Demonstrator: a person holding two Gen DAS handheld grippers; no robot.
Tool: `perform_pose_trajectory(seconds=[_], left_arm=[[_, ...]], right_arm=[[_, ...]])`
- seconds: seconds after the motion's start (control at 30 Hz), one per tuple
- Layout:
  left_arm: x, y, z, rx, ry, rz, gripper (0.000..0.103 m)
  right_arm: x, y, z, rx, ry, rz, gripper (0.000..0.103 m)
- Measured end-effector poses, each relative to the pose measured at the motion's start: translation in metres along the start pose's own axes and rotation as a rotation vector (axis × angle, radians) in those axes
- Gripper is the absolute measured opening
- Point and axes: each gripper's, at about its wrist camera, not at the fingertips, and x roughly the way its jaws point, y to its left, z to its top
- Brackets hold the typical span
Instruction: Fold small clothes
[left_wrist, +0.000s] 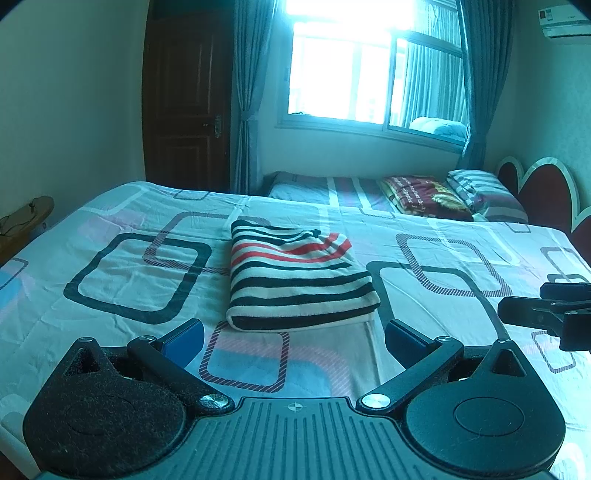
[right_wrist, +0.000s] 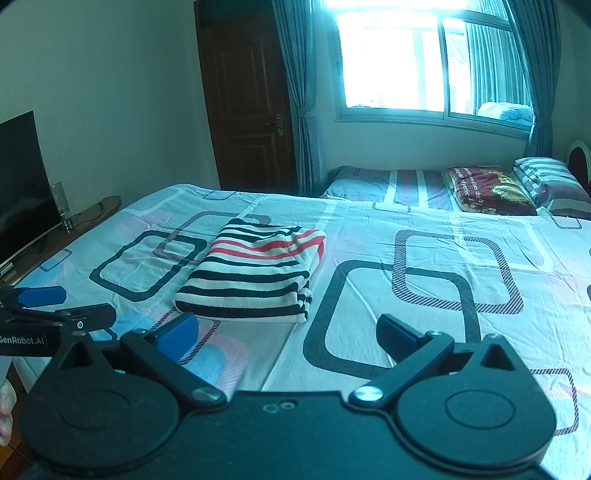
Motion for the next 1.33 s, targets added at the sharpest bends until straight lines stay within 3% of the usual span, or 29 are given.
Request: perform_pose_trajectory(seconds=[0.93,1.17,1.33], left_arm=[[-0.002,0.001,0.0,0.007,-0.003,-0.005,0.103],[-0.012,0.003,0.002,0.018,-0.081,0.008,0.103],[-0.013,0.005,0.006,0.004,-0.094,0.012,0.103]], right_arm=[[0.002,0.003,0.0,-0.004,0.007,0.006,0.102],[0.004,0.005,0.0,-0.008,0.009,0.008,0.102],[0.004,0.005,0.001,-0.013,0.01,0.015,0.102]])
